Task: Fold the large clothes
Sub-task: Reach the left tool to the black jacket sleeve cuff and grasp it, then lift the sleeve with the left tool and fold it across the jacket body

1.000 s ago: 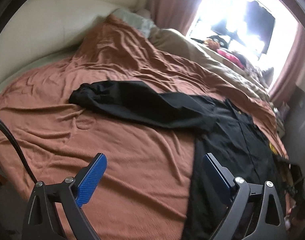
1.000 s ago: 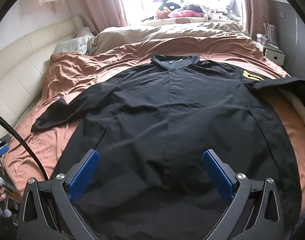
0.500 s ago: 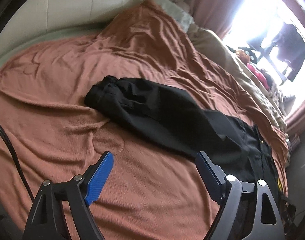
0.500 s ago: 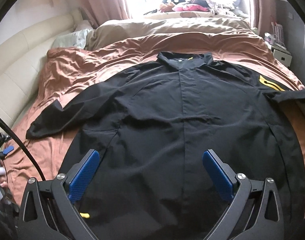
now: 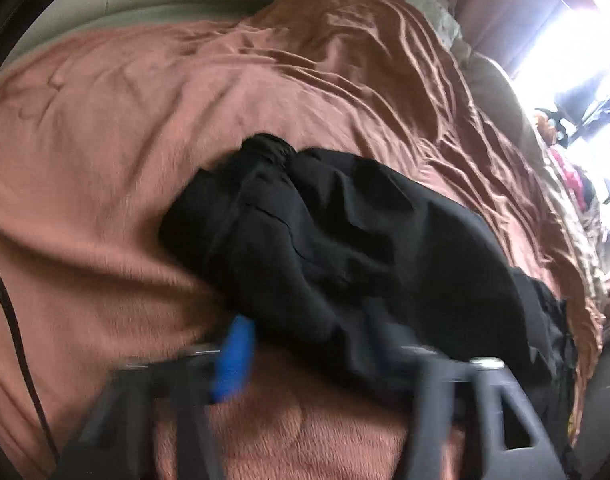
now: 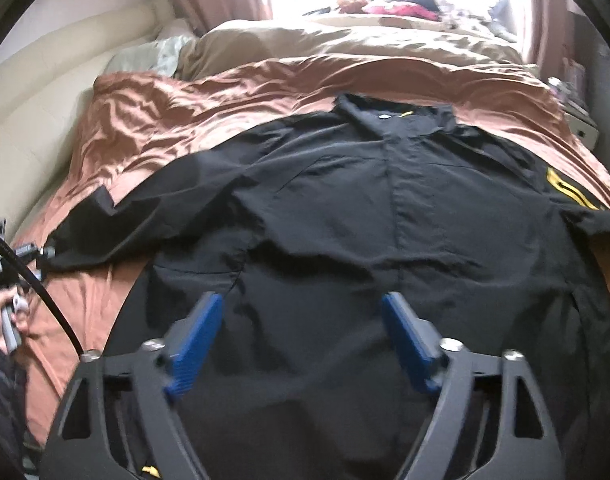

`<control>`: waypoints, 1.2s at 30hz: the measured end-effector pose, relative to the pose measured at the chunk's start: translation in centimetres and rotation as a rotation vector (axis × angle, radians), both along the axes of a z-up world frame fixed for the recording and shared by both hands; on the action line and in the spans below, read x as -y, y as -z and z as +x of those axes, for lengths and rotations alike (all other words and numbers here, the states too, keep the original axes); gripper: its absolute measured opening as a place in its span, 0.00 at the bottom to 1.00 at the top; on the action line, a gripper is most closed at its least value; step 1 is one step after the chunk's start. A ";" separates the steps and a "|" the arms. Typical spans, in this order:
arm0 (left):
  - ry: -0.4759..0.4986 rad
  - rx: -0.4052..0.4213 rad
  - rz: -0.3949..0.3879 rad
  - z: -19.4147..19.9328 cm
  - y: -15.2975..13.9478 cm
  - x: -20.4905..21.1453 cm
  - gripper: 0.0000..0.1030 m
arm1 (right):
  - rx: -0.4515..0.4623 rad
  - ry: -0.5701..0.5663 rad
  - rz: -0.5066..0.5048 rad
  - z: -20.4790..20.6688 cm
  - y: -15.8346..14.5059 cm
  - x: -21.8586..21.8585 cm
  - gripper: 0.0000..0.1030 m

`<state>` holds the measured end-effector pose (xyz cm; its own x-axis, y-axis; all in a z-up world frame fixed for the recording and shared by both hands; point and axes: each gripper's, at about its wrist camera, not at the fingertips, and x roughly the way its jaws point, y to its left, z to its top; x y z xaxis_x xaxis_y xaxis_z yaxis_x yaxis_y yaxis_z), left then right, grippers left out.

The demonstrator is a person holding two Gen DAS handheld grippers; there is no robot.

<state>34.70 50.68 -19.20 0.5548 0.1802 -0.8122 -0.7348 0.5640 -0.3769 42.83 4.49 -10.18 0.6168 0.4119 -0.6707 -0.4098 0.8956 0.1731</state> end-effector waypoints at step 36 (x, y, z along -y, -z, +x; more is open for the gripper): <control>0.215 0.318 0.245 1.2 -22.8 7.0 0.04 | -0.330 -0.070 0.162 23.1 6.3 -15.3 0.26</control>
